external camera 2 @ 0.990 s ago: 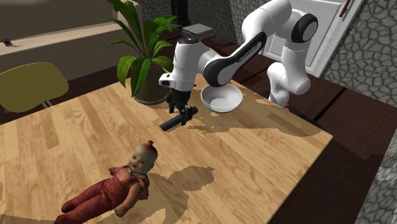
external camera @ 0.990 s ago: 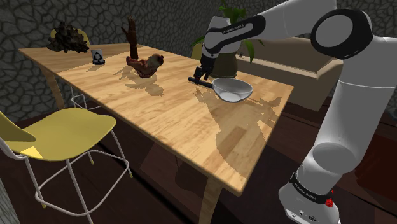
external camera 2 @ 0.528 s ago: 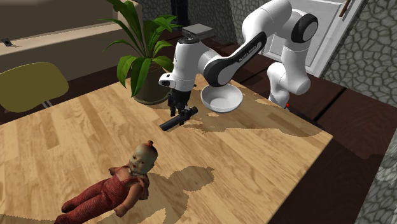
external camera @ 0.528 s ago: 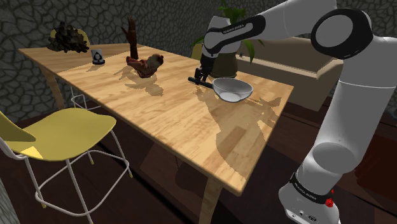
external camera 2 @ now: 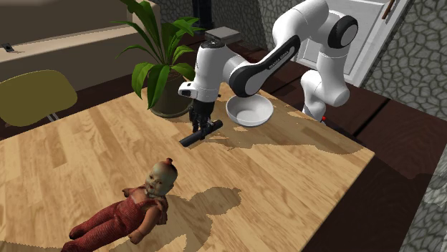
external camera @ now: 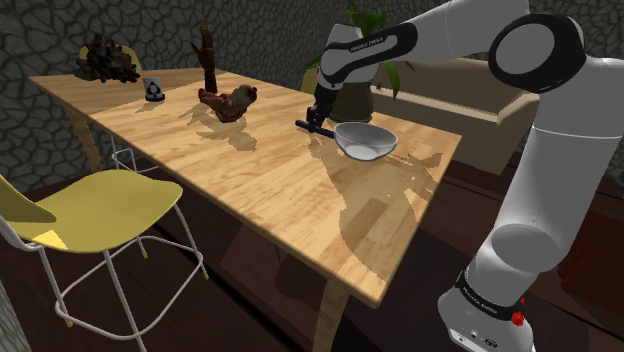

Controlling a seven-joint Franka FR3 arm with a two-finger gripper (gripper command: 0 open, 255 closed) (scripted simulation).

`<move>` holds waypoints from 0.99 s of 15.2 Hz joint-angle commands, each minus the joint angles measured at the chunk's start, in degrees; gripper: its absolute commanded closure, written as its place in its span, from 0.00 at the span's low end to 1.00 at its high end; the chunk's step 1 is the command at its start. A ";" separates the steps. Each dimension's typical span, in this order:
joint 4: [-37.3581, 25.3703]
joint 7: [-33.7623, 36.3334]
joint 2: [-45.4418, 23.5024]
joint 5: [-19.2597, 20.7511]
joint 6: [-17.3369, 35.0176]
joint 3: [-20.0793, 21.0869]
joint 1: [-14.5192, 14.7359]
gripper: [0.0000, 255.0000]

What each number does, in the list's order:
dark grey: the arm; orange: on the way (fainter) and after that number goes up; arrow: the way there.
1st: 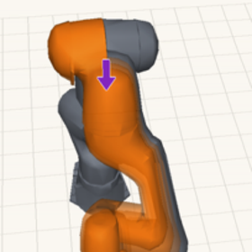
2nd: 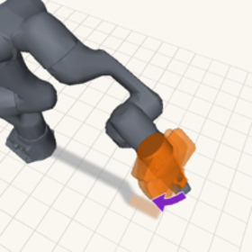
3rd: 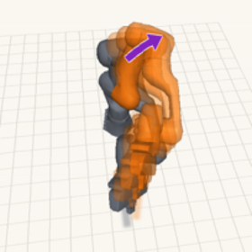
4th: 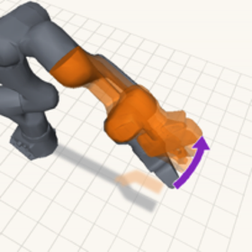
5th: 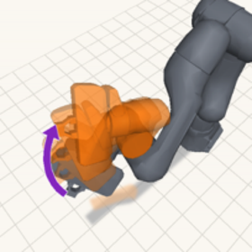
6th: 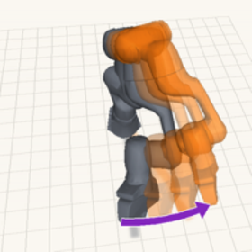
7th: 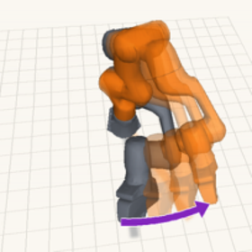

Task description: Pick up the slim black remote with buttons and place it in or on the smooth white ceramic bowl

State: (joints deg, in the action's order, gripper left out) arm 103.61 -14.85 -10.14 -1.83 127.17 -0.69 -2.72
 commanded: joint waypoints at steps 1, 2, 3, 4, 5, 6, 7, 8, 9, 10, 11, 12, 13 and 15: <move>0.60 0.00 -0.05 0.05 0.20 -0.08 -0.07 1.00; 0.08 0.03 0.15 0.07 -0.52 -0.08 -0.07 1.00; -0.44 0.05 0.34 0.09 -1.23 -0.08 -0.07 1.00; -0.99 0.07 0.52 0.11 -1.95 -0.09 -0.07 1.00; -1.57 0.10 0.67 0.12 -2.68 -0.09 -0.07 1.00; -2.15 0.12 0.82 0.14 -3.41 -0.09 -0.07 1.00; -2.74 0.14 0.96 0.15 -4.14 -0.10 -0.07 1.00; -3.35 0.16 1.08 0.17 -4.88 -0.10 -0.07 1.00; -3.97 0.18 1.20 0.18 -5.61 -0.10 -0.07 1.00; -4.61 0.20 1.30 0.19 -6.35 -0.11 -0.08 1.00; -5.26 0.22 1.39 0.20 -7.10 -0.11 -0.08 1.00; -5.93 0.24 1.47 0.22 -7.84 -0.11 -0.08 1.00; -6.61 0.26 1.54 0.23 -8.59 -0.11 -0.08 1.00; -8.03 0.30 1.63 0.25 -10.10 -0.12 -0.08 1.00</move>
State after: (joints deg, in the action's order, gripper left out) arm 96.38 -14.56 -8.53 -1.59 117.92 -0.81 -2.79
